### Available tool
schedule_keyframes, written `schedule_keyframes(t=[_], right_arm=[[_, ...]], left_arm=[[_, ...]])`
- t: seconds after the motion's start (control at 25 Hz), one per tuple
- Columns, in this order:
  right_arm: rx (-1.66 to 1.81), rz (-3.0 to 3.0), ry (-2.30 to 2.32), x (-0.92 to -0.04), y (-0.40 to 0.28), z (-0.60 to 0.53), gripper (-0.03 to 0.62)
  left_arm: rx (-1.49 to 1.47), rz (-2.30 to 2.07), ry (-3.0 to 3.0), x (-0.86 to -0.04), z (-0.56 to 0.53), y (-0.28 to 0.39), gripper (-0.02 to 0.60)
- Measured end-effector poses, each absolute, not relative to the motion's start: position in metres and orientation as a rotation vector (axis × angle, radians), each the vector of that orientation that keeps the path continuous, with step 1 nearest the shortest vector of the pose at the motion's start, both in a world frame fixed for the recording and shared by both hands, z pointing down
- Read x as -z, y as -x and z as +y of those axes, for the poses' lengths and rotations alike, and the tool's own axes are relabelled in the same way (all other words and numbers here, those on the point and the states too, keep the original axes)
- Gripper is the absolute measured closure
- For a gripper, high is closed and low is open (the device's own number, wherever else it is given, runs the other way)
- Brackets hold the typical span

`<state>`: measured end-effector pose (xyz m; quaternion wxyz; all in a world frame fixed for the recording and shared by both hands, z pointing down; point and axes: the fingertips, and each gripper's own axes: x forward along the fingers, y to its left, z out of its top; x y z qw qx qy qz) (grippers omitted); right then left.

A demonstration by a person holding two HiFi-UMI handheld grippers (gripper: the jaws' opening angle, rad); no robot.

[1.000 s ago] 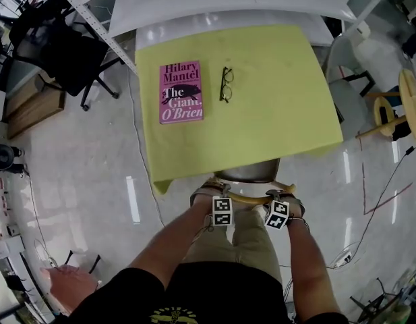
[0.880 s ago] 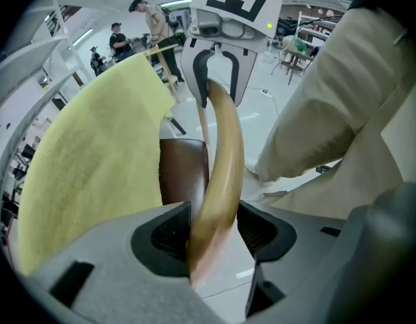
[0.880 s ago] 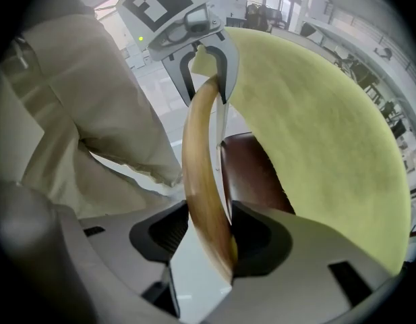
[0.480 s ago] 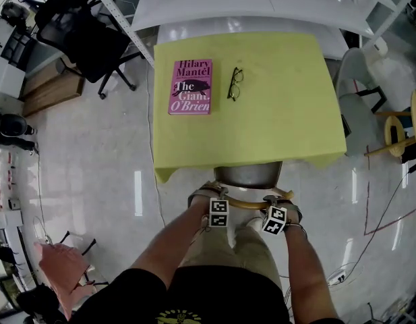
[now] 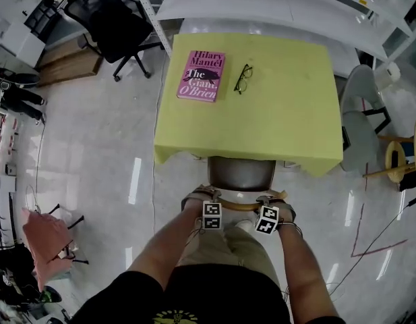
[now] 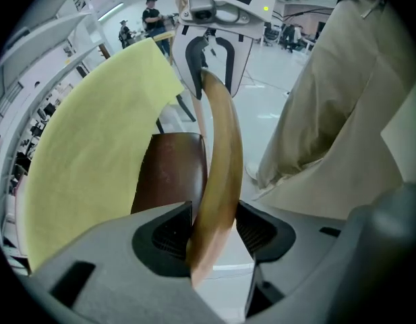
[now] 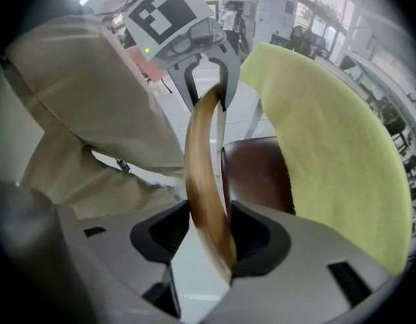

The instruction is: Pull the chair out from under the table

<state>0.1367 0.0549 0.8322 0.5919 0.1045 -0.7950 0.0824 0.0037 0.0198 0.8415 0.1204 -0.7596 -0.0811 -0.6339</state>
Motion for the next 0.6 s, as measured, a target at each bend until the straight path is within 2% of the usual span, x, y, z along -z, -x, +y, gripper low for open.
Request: schedule_keyframes(t=[0.6], right_arm=[[-0.156,-1.867,-0.187,-0.826,-0.126,0.111,0.411]], left_arm=[[1.882,-0.202,2.202,-0.842,0.084,0.007,0.388]])
